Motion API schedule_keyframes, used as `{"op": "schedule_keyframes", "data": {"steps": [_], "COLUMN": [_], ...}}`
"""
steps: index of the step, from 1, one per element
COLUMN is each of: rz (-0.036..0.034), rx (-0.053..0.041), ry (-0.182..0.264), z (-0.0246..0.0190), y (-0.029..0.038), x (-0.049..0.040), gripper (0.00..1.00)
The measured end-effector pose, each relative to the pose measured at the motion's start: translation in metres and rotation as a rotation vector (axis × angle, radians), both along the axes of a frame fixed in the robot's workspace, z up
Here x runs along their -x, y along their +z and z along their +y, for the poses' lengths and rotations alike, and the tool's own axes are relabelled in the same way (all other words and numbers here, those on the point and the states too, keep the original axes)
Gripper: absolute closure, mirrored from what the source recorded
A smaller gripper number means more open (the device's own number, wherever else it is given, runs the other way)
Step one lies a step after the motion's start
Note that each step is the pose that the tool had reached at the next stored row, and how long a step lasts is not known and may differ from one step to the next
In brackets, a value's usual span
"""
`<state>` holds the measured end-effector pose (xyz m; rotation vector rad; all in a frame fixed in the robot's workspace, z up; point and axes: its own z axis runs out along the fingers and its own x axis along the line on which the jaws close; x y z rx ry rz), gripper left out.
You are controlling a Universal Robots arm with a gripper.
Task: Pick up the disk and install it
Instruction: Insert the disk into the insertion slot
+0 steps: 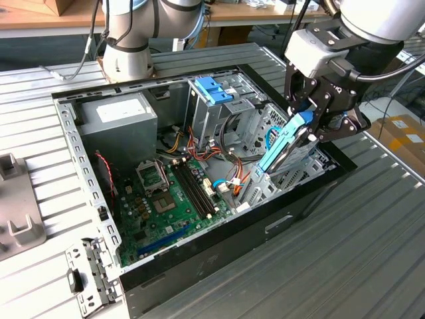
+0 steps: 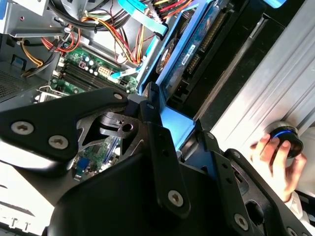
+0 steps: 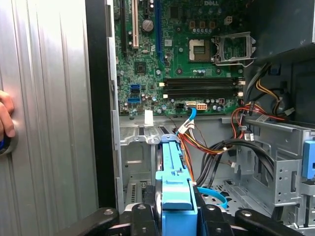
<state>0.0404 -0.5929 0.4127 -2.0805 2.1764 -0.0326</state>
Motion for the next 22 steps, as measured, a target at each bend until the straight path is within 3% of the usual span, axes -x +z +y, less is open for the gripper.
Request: {"op": "schedule_keyframes", "data": {"steps": [8, 11, 20, 22], "rz": [0.0001, 0.0001, -0.0001, 0.0000], "rx": [0.0000, -0.0003, -0.0004, -0.0003], "ry": [0.000, 0.000, 0.000, 0.000], "z": [-0.0001, 0.0000, 0.0005, 0.0006], "y": [-0.0021, -0.0023, 0.0025, 0.0025], "x": [0.0000, 0.0000, -0.0001, 0.0000], "gripper": [0.62, 0.49, 0.49, 0.57]}}
